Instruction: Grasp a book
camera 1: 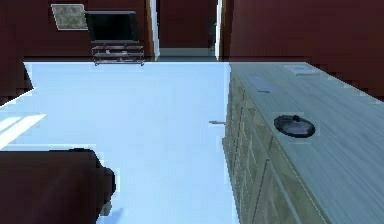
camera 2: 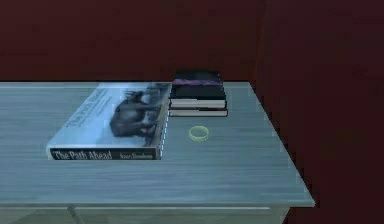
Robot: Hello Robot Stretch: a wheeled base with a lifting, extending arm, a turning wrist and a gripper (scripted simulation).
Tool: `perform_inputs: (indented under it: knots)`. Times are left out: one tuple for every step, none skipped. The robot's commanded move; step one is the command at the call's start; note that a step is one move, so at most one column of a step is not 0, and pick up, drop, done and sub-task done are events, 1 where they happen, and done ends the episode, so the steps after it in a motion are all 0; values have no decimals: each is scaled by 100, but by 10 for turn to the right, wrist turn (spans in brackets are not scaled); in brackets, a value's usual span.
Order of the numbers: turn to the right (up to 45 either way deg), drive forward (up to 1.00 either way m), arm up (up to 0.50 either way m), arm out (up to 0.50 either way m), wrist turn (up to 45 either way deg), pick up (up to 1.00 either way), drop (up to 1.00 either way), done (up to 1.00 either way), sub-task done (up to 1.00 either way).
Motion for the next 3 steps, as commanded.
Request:
perform_inputs:
  knots:
    - [0, 0, 50, 0, 0, 0, 0, 0, 0]
    - [0, 0, 38, 0, 0, 0, 0, 0, 0]
    - [0, 0, 0, 38, 0, 0, 0, 0, 0]
